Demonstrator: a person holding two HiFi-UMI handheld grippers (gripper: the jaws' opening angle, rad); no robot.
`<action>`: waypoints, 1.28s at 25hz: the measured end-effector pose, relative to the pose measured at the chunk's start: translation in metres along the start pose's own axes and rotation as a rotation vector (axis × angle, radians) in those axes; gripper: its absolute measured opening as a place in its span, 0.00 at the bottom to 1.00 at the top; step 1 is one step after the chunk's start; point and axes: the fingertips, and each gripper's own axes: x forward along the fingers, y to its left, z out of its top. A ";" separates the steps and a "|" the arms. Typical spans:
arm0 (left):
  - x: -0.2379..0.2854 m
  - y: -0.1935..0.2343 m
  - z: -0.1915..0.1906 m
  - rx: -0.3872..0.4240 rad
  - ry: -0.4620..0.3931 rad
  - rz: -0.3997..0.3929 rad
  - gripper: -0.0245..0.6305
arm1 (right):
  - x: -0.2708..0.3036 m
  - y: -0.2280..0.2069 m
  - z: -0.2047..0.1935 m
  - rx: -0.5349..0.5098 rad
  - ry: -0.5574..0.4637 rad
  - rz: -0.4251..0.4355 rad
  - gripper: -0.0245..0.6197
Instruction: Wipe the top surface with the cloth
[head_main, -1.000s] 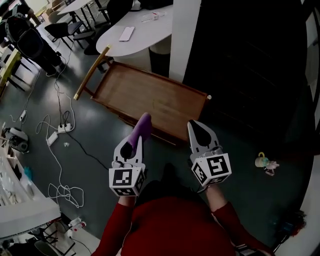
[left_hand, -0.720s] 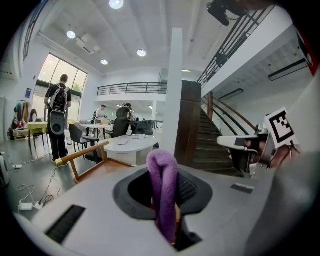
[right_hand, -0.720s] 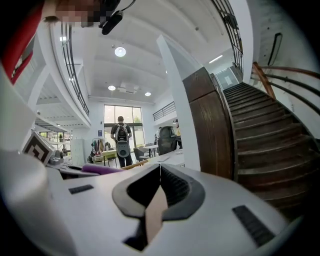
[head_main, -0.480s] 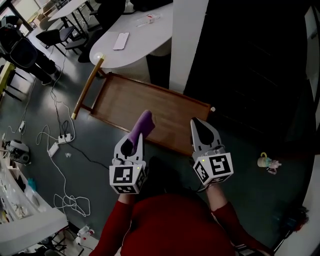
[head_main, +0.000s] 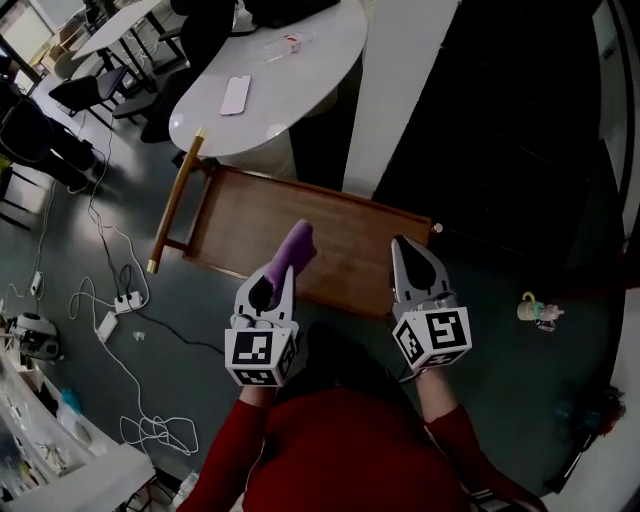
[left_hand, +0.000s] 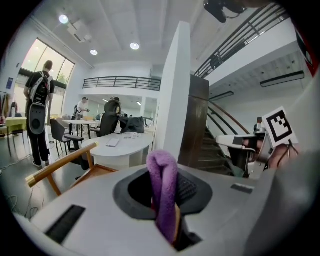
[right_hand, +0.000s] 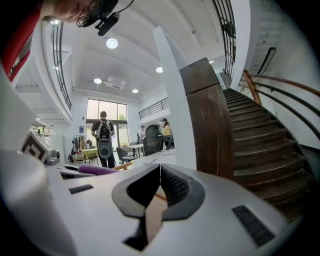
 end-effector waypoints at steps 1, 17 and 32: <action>0.003 0.001 0.000 0.003 -0.001 -0.009 0.14 | 0.000 0.000 0.000 -0.003 -0.002 -0.010 0.06; 0.091 -0.089 -0.011 0.089 0.173 -0.434 0.14 | -0.083 -0.052 -0.031 0.055 -0.006 -0.325 0.06; 0.194 -0.194 -0.096 0.005 0.631 -0.668 0.13 | -0.111 -0.081 -0.034 0.080 0.026 -0.423 0.06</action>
